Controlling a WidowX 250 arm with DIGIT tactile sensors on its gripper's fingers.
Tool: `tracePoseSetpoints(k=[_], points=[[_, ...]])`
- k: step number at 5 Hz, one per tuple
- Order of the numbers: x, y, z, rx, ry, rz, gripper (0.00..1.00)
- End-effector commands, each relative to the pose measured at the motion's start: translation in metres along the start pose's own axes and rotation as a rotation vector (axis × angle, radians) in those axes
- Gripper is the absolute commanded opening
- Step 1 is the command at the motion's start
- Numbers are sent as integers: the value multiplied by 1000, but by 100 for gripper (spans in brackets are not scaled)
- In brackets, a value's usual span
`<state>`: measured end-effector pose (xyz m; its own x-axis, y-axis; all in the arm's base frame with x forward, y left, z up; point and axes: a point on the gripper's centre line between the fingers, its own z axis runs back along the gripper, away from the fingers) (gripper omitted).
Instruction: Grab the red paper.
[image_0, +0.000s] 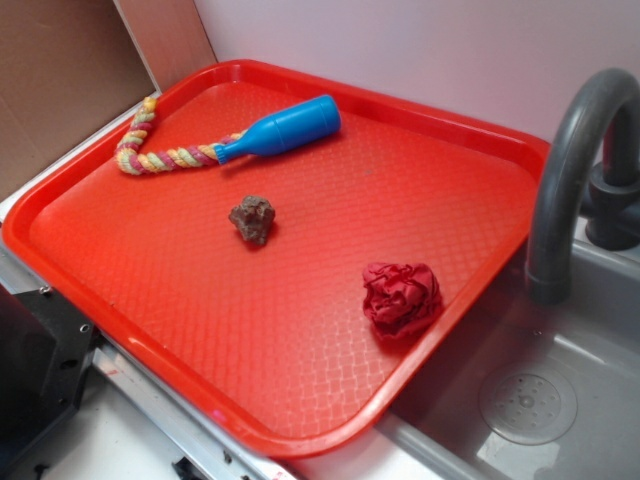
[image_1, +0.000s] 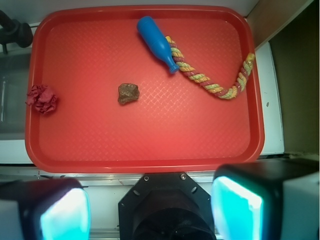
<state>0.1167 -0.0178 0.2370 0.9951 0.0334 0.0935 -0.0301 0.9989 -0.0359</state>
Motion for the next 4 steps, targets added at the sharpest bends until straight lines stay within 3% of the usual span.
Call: tracePoseSetpoints(k=[1, 3, 4], points=[[0, 0, 0, 0, 0, 0, 100], [29, -9, -29, 20, -111, -458, 100], [49, -31, -41, -13, -227, -705, 100]])
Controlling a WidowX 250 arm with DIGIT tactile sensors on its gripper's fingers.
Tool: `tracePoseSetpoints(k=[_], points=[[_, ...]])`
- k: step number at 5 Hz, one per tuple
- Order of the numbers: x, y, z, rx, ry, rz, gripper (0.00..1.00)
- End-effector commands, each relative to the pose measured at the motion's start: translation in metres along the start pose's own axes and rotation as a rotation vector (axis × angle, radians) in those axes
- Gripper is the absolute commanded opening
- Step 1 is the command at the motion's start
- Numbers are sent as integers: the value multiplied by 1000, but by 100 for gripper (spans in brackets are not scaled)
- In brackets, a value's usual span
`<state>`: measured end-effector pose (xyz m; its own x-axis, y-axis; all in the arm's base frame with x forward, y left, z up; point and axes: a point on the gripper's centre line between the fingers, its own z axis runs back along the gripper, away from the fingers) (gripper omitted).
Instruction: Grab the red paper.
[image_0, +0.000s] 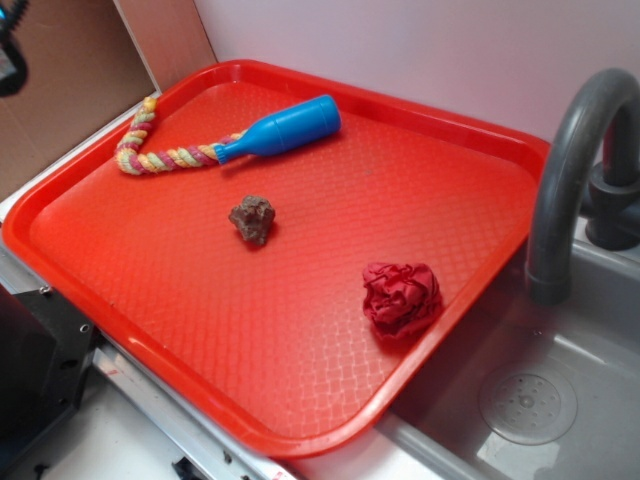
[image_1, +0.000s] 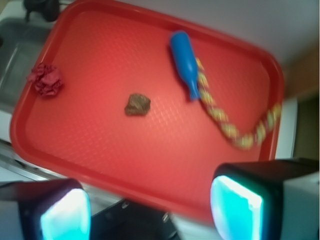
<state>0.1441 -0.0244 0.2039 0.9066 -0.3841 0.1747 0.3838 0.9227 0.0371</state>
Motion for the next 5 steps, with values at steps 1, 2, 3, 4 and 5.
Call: tracePoseSetpoints(k=[1, 2, 3, 4, 5], points=[[67, -32, -30, -68, -303, -509, 100], [84, -54, -50, -115, -321, -757, 100], [95, -82, -67, -190, -310, -998, 100], [102, -107, -91, -243, -263, -1140, 100], [102, -120, -114, -246, -172, -1165, 100]])
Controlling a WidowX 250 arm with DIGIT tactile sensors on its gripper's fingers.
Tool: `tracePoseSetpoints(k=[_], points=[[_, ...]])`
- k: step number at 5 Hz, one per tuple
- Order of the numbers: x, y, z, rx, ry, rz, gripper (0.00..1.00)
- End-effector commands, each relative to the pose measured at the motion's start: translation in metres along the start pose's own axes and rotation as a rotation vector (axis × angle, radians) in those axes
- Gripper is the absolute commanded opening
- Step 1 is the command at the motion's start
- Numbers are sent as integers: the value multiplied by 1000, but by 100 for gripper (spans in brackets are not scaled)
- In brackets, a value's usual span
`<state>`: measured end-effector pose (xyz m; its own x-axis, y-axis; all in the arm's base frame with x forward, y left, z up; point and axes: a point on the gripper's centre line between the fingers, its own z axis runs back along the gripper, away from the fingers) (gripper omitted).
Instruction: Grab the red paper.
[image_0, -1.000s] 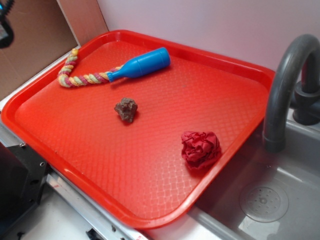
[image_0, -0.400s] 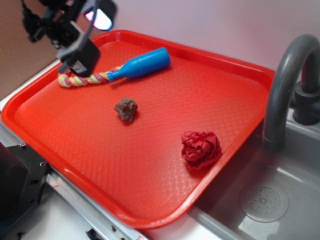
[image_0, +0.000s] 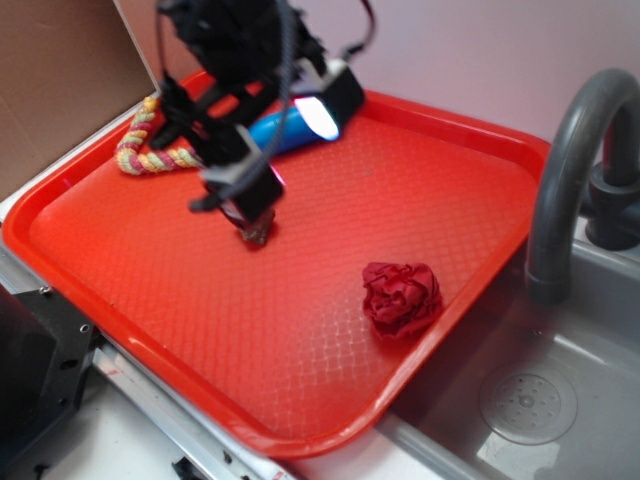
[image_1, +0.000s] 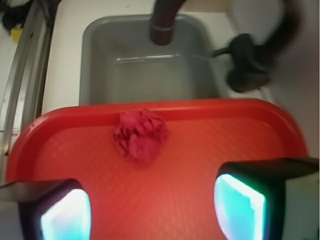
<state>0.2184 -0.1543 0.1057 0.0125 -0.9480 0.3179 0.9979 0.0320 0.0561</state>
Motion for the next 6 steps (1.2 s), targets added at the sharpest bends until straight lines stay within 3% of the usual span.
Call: tracePoseSetpoints(k=[1, 2, 3, 5, 6], points=[[23, -13, -28, -36, 48, -67, 100], [27, -18, -43, -43, 155, -45, 100], [28, -18, -61, -75, 139, -28, 100], [26, -14, -85, -115, 185, -12, 100], [29, -15, -94, -131, 195, -29, 7]])
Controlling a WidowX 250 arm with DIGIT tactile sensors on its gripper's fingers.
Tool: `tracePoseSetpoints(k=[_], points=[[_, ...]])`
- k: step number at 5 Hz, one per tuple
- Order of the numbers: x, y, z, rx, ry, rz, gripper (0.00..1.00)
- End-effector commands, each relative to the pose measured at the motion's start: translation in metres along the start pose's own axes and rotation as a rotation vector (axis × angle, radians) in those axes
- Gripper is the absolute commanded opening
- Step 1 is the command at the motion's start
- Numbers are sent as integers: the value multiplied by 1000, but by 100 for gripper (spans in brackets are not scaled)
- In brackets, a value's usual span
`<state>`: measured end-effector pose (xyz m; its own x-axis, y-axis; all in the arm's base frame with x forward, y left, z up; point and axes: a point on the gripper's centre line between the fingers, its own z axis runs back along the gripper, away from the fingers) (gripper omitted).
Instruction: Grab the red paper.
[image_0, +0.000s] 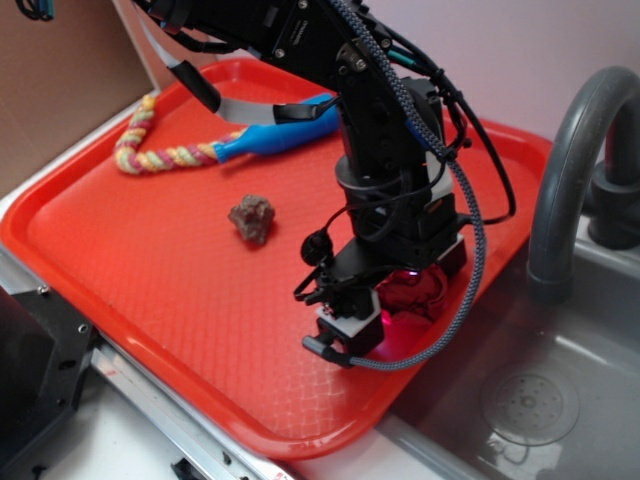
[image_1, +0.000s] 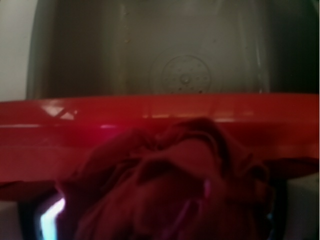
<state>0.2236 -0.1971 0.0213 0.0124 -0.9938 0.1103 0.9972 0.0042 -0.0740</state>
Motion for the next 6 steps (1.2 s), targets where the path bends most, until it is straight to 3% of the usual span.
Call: tracePoseSetpoints(k=[1, 2, 3, 4, 5, 6], points=[[15, -16, 3, 12, -26, -10, 0], [0, -11, 19, 30, 0, 201, 0], [-31, -9, 62, 98, 6, 447, 0], [-54, -20, 102, 159, 54, 696, 0], [-79, -45, 138, 122, 29, 949, 0], [-110, -71, 176, 121, -21, 1197, 0]])
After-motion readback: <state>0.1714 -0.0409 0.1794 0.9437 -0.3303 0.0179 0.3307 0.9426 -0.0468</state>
